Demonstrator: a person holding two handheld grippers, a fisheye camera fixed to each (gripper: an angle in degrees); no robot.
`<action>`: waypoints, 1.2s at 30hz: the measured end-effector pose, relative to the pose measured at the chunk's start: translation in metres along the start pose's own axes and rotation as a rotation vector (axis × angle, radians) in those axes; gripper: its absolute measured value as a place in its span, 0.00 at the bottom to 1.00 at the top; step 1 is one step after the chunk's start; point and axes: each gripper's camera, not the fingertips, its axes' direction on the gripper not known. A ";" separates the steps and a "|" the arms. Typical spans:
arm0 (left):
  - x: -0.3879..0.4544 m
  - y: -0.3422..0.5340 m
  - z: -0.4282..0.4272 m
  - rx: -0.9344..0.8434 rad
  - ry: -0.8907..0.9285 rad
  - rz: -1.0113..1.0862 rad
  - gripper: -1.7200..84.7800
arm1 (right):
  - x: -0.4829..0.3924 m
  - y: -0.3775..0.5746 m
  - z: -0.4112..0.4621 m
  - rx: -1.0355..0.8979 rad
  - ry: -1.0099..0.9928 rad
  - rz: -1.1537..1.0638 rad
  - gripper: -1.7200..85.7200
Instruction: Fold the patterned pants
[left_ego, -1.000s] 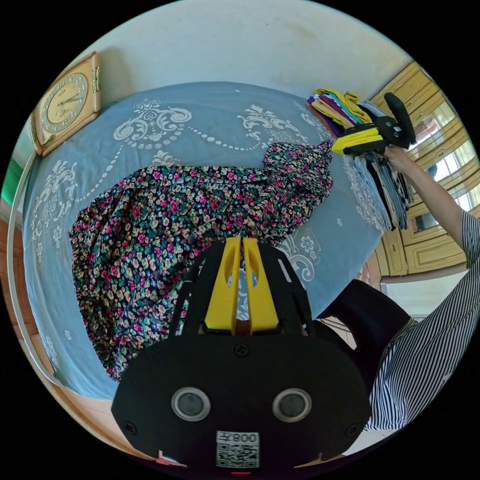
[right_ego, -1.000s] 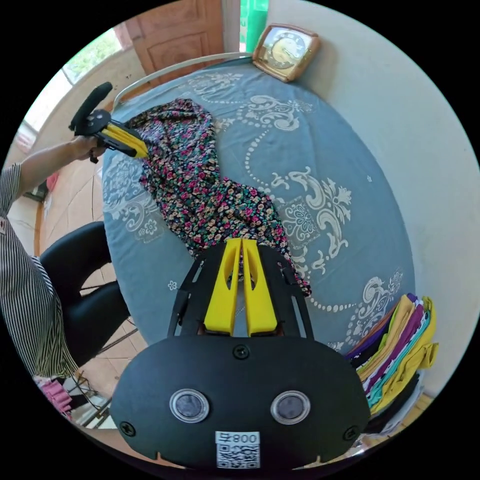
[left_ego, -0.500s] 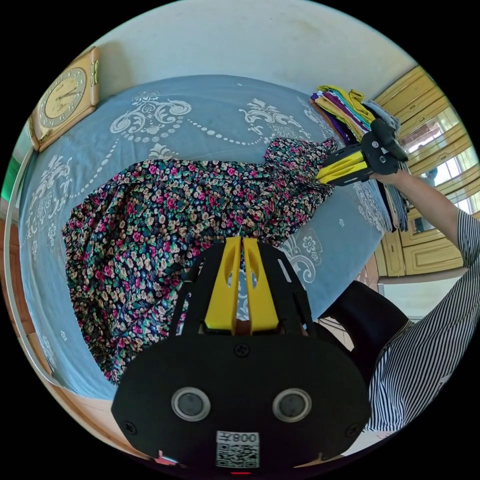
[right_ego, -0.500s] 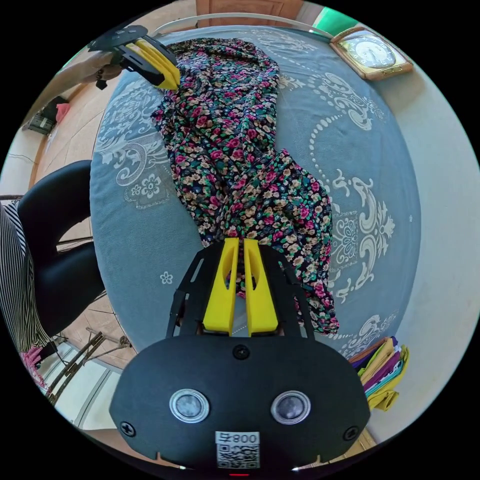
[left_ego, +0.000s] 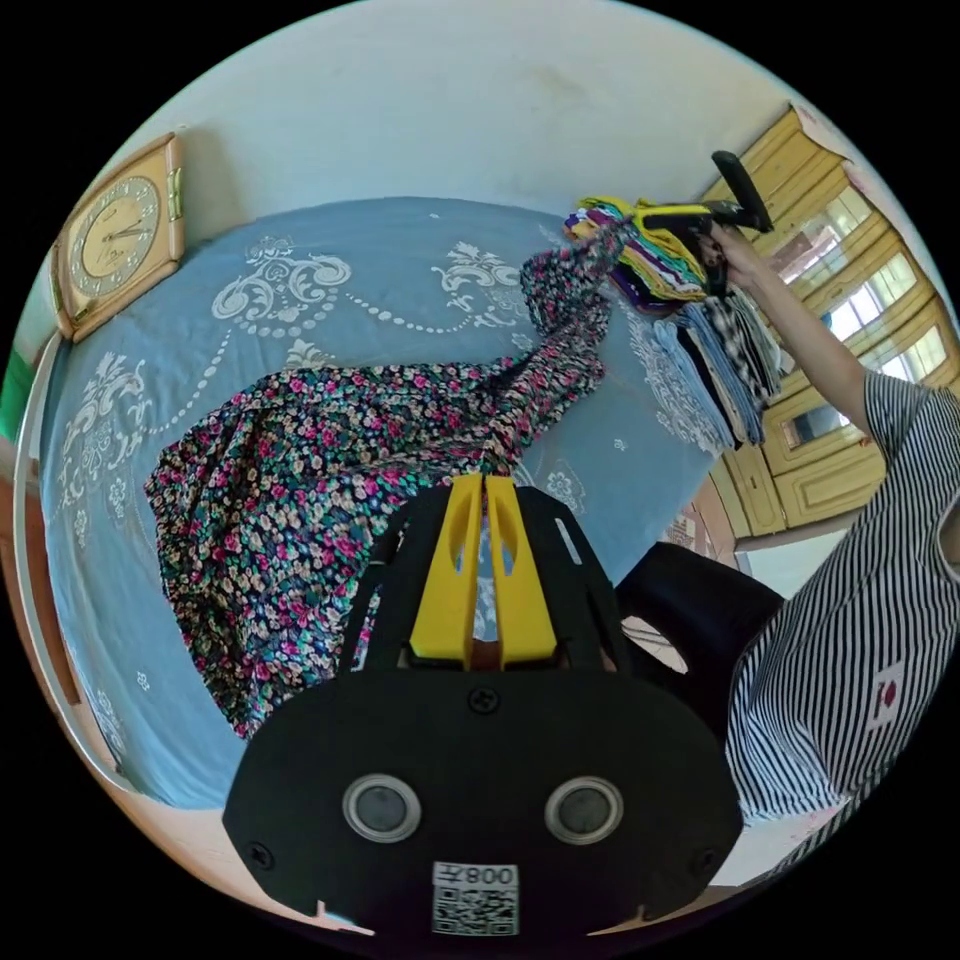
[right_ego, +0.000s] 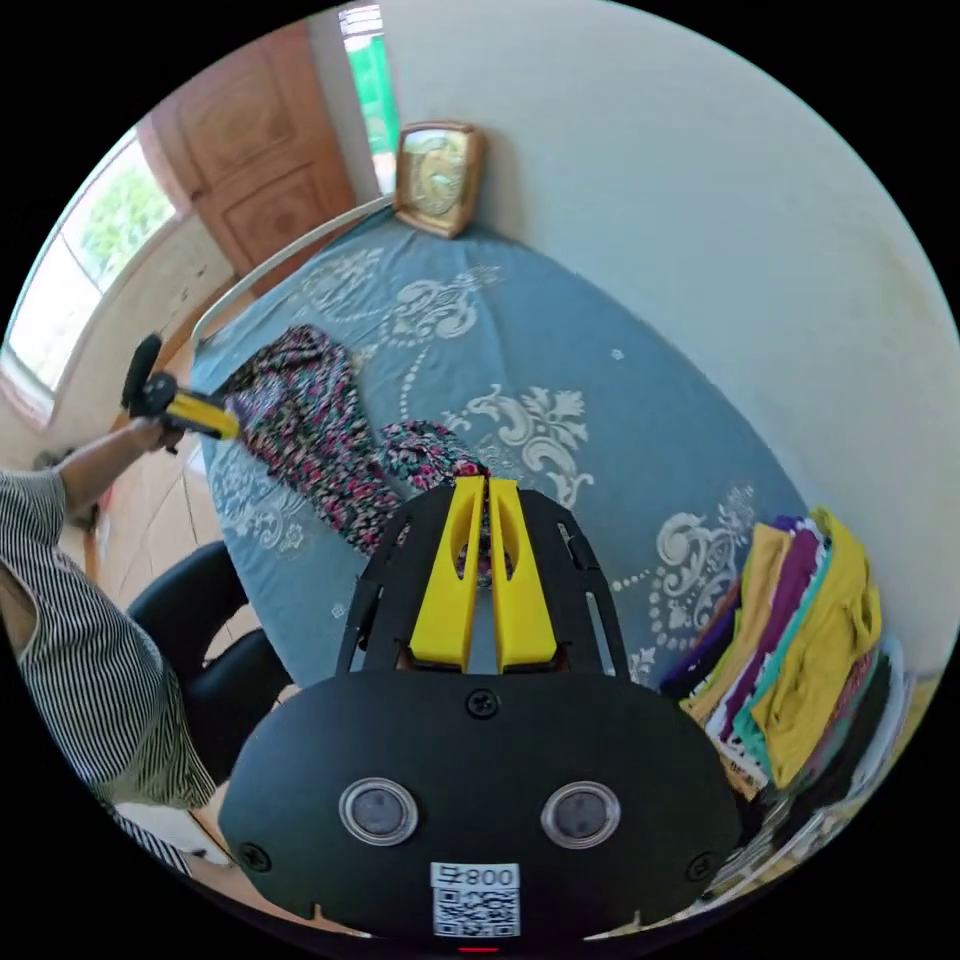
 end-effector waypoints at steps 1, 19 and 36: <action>0.007 0.004 0.003 -0.034 -0.006 0.033 0.02 | 0.023 0.007 -0.008 0.016 0.009 0.084 0.03; 0.042 0.022 0.030 -0.068 0.049 0.037 0.07 | 0.158 0.171 0.036 -0.021 -0.083 0.653 0.09; 0.117 -0.095 0.122 -0.137 -0.213 0.391 0.04 | 0.241 0.248 0.113 0.001 -0.456 0.884 0.12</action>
